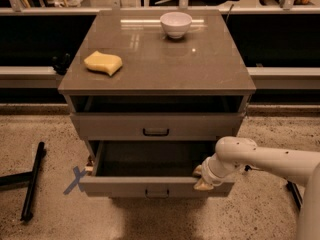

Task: Open middle drawer

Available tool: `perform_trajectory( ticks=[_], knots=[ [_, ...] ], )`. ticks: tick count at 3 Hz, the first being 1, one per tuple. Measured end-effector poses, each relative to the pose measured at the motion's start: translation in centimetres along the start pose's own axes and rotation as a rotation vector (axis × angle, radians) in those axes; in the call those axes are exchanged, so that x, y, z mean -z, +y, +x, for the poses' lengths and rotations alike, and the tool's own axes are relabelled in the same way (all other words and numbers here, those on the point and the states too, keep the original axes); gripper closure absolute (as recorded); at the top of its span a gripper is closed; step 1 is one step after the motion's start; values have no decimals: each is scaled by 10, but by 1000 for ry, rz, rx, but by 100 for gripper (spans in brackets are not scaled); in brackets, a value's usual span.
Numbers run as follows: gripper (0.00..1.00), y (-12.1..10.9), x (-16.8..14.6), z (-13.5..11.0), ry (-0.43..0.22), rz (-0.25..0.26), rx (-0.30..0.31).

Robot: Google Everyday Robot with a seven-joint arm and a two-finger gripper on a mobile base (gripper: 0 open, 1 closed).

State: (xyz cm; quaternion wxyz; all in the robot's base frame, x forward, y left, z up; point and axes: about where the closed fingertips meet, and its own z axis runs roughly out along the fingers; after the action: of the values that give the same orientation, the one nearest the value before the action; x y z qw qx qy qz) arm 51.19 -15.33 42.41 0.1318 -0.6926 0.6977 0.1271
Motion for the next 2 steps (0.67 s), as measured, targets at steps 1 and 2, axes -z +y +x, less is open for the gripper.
perform_trajectory(
  ticks=[1,2],
  knots=[
    [100,4,0,0,-6,1,0],
    [100,37,3,4,-61,12,-1]
  ],
)
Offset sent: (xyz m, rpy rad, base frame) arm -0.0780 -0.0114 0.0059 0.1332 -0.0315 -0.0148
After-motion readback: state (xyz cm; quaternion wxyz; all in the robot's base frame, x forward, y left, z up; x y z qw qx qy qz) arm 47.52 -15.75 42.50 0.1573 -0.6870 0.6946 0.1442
